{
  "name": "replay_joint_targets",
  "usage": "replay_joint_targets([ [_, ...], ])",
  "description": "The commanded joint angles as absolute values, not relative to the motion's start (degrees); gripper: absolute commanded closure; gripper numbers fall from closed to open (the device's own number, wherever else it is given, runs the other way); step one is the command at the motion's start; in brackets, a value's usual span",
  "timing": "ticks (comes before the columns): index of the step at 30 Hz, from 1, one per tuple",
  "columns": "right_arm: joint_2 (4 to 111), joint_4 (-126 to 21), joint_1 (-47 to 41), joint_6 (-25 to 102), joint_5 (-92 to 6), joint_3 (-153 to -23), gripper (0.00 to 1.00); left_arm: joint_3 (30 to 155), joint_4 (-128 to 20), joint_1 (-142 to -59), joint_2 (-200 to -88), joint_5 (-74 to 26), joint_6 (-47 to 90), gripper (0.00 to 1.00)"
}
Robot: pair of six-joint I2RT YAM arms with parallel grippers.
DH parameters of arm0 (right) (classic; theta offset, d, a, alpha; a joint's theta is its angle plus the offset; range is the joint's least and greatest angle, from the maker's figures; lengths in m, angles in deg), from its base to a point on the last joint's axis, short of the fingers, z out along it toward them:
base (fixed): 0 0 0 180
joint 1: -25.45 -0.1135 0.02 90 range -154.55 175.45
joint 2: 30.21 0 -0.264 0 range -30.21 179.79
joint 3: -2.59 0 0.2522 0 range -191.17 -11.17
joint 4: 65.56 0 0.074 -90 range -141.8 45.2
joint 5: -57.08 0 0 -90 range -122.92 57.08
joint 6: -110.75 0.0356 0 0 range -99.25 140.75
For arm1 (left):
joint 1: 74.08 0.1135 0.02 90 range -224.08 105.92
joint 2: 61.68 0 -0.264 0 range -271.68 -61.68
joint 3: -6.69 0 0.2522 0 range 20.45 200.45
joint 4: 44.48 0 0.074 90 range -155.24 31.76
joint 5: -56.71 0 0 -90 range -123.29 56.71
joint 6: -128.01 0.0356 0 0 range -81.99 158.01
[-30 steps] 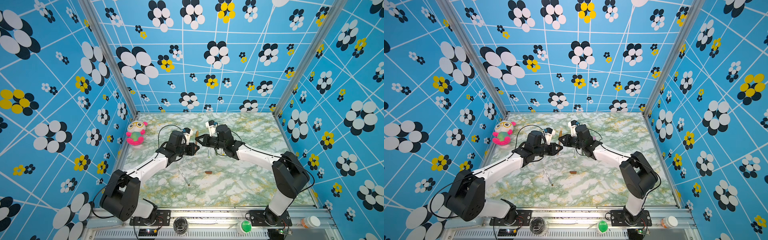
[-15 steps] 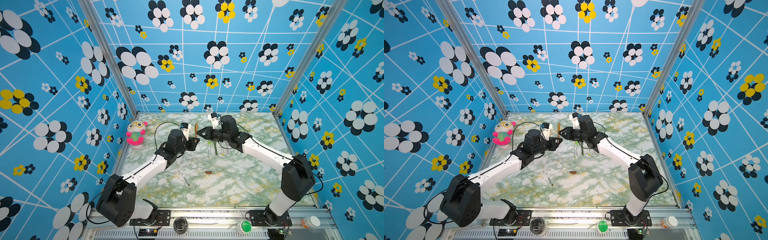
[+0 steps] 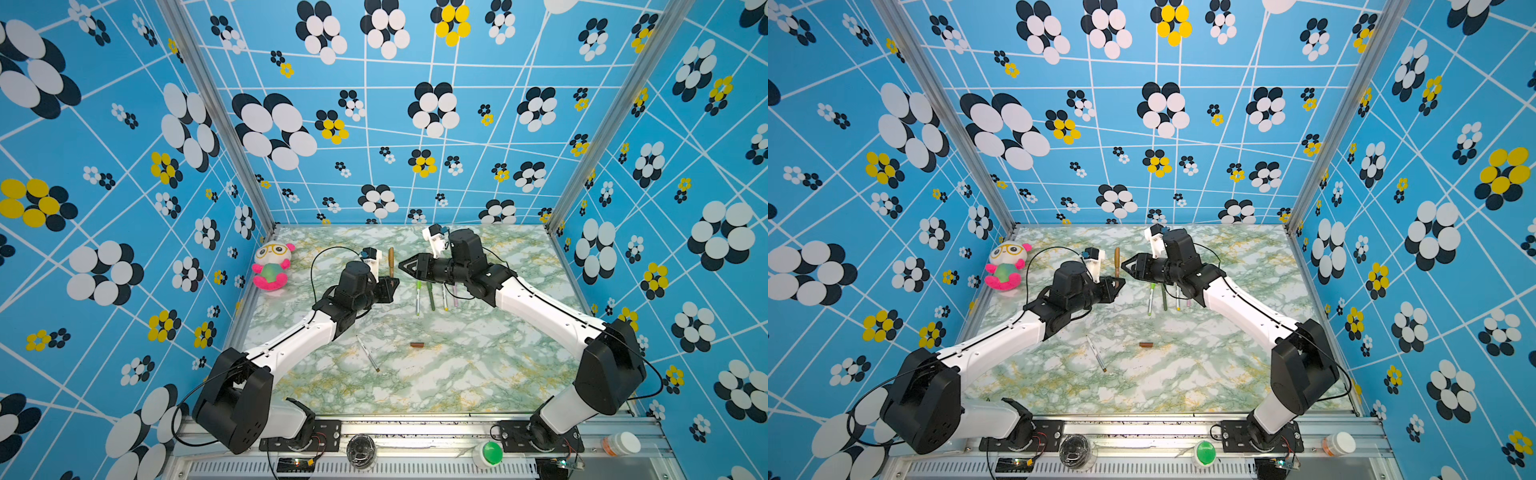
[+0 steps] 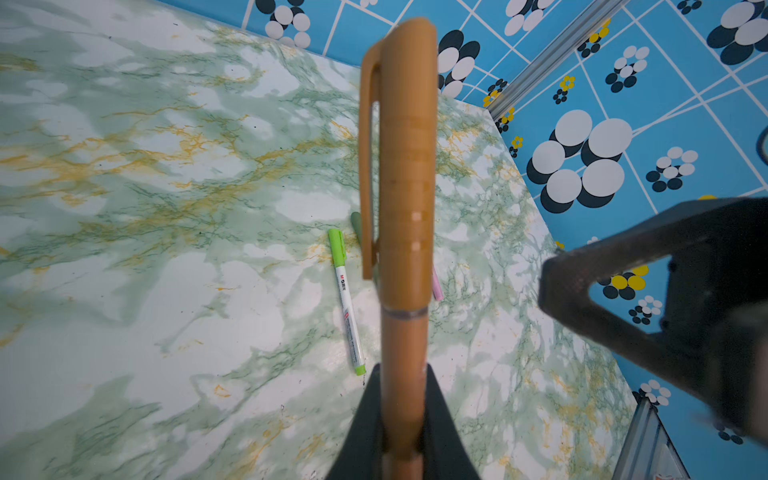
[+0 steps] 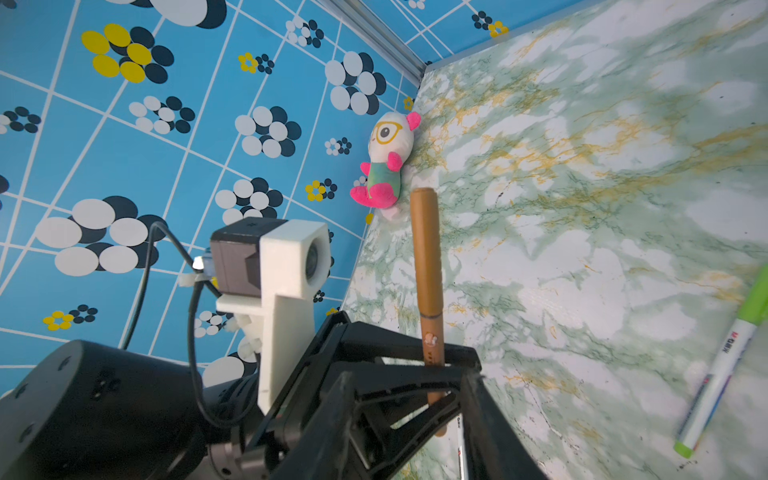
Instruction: Insert the pens into the pen caps
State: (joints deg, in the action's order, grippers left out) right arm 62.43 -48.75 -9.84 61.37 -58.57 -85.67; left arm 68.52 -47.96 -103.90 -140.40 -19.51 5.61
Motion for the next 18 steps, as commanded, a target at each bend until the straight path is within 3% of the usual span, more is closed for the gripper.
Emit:
replay_joint_targets([
  [1, 64.23, -48.19, -10.45, 60.04, -59.19, -85.82, 0.56, 69.92, -48.93, -104.66, -140.81, -17.85, 5.18, 1.0],
  [10, 68.17, -48.19, -12.27, 60.04, -58.89, -87.43, 0.63, 70.5, -48.81, -105.2, -140.96, -16.42, 4.61, 1.0],
  [18, 69.21, -46.82, -13.66, 59.29, -57.54, -89.05, 0.86, 70.35, -48.94, -105.37, -140.99, -16.98, 3.48, 1.0],
])
